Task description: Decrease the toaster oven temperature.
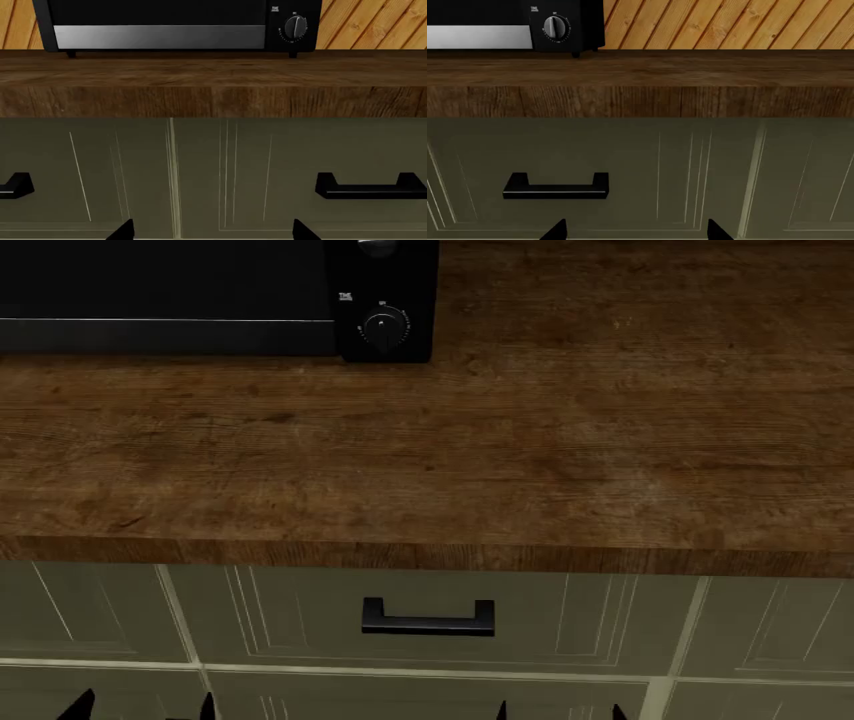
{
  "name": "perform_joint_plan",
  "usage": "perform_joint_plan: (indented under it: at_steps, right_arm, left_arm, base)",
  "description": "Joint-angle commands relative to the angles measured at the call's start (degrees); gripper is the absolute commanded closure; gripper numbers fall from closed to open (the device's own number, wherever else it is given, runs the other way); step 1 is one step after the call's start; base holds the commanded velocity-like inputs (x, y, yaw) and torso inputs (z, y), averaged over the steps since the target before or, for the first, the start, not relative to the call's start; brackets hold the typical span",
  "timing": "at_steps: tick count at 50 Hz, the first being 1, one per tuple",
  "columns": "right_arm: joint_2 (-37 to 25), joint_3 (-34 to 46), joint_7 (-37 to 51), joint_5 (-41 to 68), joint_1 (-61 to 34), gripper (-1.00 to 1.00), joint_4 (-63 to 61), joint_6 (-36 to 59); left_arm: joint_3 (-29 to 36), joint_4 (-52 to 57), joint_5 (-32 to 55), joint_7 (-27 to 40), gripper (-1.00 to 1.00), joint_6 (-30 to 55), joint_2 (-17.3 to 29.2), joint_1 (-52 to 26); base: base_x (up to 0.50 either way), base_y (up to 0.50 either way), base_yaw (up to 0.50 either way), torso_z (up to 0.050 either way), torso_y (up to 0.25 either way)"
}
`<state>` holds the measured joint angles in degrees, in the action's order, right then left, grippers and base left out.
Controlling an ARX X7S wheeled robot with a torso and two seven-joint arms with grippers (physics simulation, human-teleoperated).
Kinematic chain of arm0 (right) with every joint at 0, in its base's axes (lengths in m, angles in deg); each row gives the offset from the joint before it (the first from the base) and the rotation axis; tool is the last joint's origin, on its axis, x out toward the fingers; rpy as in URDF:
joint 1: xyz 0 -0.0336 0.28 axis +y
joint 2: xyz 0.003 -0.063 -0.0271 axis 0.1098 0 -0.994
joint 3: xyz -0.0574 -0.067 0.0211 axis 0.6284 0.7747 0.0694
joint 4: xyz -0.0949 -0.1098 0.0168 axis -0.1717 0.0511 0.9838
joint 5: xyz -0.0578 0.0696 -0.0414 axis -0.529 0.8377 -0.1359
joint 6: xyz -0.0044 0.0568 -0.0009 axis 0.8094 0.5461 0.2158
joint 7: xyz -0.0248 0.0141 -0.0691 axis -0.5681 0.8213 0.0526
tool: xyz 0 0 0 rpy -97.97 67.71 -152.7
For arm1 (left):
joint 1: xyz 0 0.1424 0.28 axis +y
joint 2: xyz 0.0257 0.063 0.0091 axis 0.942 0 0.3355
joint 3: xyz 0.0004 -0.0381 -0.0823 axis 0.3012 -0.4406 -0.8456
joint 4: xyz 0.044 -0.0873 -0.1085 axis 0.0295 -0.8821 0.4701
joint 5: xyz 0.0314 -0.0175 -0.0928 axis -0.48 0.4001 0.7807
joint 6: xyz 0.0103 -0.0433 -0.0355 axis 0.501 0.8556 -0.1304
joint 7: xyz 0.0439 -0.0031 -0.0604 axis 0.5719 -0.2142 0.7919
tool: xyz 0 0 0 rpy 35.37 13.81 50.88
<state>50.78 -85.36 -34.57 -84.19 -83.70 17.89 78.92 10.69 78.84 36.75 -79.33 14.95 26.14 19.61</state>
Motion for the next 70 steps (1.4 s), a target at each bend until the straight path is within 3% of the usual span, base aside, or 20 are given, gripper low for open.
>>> perform_joint_plan:
  at_steps: [1,10,13,16,21,26,29,70]
  right_arm:
    - [-0.5,0.7,0.7,0.0,0.0,-1.0,0.0,0.0]
    - [-2.2,2.6,3.9,2.5,-2.3,-1.0,3.2,0.1]
    - [-3.5,4.8,3.3,1.7,-3.2,-1.0,-6.0,7.6]
    - [-5.5,7.9,2.1,-0.5,-9.0,-1.0,-23.5,21.8]
    - [-5.3,6.8,-0.4,4.4,-18.4,-1.0,-35.8,37.7]
    - [-4.6,5.3,-0.3,7.3,-25.8,-1.0,-43.7,47.3]
    - [-2.7,0.2,-1.9,13.3,-29.4,-1.0,-46.8,52.5]
    - [-5.8,-0.9,1.6,18.1,-27.5,-1.0,-50.6,51.5]
  left_arm:
    - [0.6,0.0,0.0,0.6,-1.0,0.0,0.6,0.0]
    - [3.9,-2.1,0.2,2.7,-1.0,0.6,2.1,-2.0]
    - [2.7,4.8,0.3,3.7,-1.0,4.6,3.4,-5.2]
    - [1.6,19.9,3.1,2.8,-1.0,18.1,4.6,-11.5]
    - [0.8,36.3,6.1,2.6,-1.0,31.9,6.0,-19.2]
    - [0.8,42.3,7.4,3.0,-1.0,37.1,6.6,-23.3]
    - [0.0,41.0,7.6,2.7,-1.0,31.1,6.6,-21.3]
    - [-0.3,42.8,10.4,5.7,-1.0,28.0,8.6,-18.7]
  base:
    - [0.0,0.0,0.0,0.0,0.0]
    - [0.0,0.0,0.0,0.0,0.0]
    - [0.0,0.0,0.0,0.0,0.0]
    - [0.0,0.0,0.0,0.0,0.0]
    - [0.0,0.0,0.0,0.0,0.0]
    - [0.0,0.0,0.0,0.0,0.0]
    - [0.0,0.0,0.0,0.0,0.0]
    - [0.0,0.28,0.0,0.0,0.0]
